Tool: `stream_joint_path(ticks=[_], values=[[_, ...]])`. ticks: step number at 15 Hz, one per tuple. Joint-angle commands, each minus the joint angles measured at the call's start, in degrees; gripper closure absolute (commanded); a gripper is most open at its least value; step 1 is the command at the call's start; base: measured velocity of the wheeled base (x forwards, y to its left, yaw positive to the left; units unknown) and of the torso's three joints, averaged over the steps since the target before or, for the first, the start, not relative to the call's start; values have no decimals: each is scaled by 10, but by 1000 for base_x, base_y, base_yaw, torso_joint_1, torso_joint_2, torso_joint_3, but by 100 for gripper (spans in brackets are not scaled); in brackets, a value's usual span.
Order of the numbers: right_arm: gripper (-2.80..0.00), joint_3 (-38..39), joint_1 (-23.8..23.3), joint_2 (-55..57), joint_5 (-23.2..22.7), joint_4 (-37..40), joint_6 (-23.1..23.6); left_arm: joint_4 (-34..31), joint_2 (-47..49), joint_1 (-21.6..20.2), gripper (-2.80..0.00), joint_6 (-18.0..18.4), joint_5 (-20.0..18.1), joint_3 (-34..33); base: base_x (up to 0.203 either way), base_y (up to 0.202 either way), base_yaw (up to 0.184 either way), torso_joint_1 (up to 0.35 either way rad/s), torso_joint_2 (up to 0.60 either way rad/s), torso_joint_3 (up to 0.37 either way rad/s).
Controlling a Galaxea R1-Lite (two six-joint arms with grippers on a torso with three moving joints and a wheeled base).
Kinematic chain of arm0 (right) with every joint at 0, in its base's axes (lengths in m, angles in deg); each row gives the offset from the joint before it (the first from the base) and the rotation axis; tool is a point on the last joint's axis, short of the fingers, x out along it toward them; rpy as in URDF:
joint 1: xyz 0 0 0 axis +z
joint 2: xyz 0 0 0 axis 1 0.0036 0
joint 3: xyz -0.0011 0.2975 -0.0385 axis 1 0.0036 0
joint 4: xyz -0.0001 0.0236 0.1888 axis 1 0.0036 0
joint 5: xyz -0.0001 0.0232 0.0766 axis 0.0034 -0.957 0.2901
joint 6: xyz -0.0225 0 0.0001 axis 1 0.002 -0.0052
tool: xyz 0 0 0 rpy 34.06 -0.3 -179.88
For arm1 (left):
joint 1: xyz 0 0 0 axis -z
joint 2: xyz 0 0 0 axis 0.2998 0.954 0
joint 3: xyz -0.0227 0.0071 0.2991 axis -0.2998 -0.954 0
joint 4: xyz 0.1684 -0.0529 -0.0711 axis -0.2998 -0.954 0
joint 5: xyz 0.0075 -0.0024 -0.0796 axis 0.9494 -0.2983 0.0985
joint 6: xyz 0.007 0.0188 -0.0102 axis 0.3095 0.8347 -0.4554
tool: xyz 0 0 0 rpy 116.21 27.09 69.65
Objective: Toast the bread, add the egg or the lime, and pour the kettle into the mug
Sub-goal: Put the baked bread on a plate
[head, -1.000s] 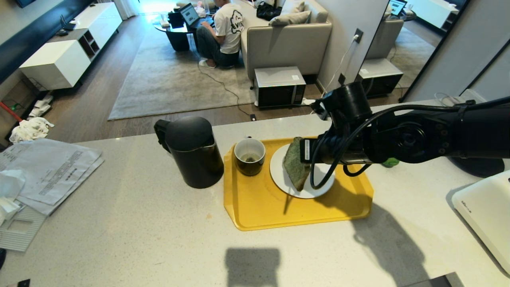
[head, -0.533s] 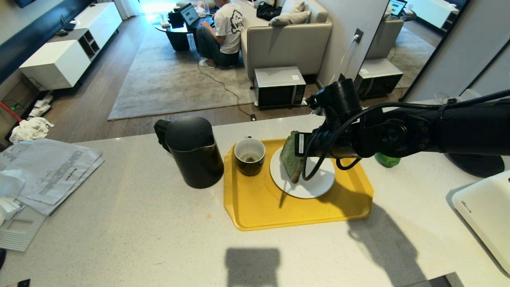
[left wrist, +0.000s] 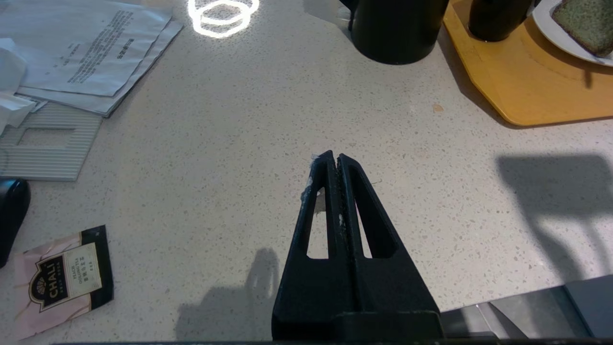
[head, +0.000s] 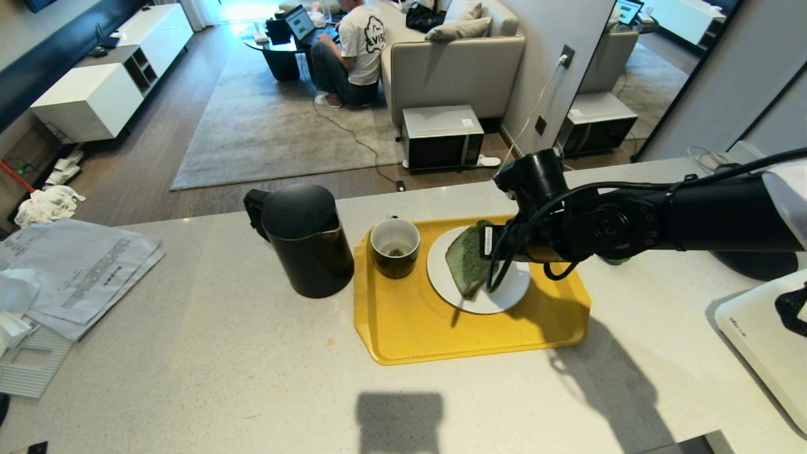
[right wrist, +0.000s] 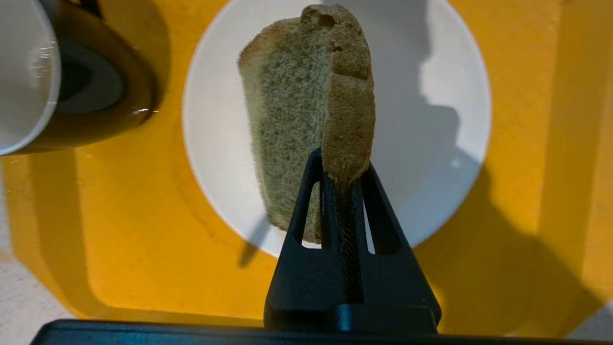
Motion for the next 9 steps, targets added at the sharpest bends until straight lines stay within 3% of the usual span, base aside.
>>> stream_joint_path(ticks=[1,9], values=[[0,10,-19,0,2,2,1,0,0,0,0,0,0,0,0,0,0,0,0,0],[0,84,-72,-24,4,-2,22,0,0,0,0,0,0,0,0,0,0,0,0,0]])
